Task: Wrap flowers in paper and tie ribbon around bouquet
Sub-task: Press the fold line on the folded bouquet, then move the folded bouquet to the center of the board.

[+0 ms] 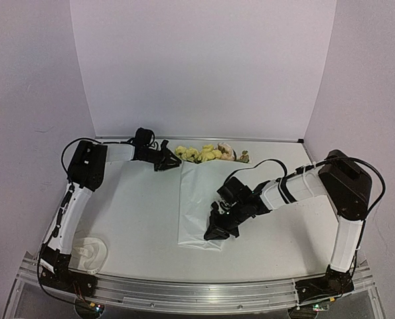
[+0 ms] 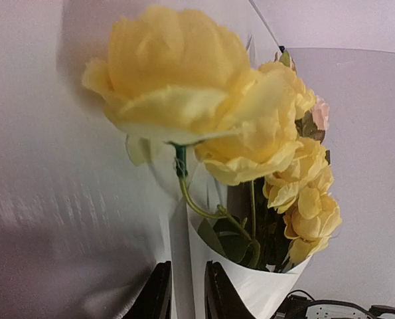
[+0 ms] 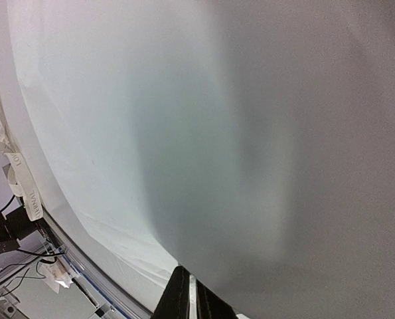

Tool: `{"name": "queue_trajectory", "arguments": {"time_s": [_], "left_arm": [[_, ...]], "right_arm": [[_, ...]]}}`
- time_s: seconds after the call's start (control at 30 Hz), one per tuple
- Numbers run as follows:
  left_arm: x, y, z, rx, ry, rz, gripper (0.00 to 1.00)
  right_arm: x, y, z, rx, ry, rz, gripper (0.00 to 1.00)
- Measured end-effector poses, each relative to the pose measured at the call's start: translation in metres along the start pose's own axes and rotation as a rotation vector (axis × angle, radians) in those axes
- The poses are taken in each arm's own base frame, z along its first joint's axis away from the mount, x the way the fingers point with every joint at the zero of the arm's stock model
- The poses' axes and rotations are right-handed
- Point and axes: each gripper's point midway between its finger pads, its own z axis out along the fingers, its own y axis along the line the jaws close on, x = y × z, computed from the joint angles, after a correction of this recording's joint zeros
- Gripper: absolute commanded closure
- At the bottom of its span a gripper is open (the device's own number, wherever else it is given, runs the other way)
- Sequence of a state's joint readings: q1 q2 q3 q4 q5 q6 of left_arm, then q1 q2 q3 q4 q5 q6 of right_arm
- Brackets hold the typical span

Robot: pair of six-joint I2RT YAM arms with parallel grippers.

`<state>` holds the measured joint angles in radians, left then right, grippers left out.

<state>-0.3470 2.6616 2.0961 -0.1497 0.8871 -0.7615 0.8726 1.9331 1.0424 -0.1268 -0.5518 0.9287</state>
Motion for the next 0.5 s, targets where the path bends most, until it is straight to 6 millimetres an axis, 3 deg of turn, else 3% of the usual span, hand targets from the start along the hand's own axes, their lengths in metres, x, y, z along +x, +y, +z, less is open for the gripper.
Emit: {"name": "queue_trajectory", "arguments": {"time_s": [0.27,0.37,0.5], "left_arm": [[-0.021,-0.008,-0.017,0.007,-0.054,-0.006,0.78],[-0.011,-0.013,-0.036,-0.043,-0.074,-0.015,0.74],[0.014,-0.040,-0.082,-0.124,-0.134,-0.009,0.68]], "right_arm": [[0.000,0.001,0.000,0.001,0.000,-0.001,0.92],[0.001,0.000,-0.003,0.018,0.005,0.000,0.89],[0.003,-0.001,-0.012,0.056,0.015,0.002,0.81]]}}
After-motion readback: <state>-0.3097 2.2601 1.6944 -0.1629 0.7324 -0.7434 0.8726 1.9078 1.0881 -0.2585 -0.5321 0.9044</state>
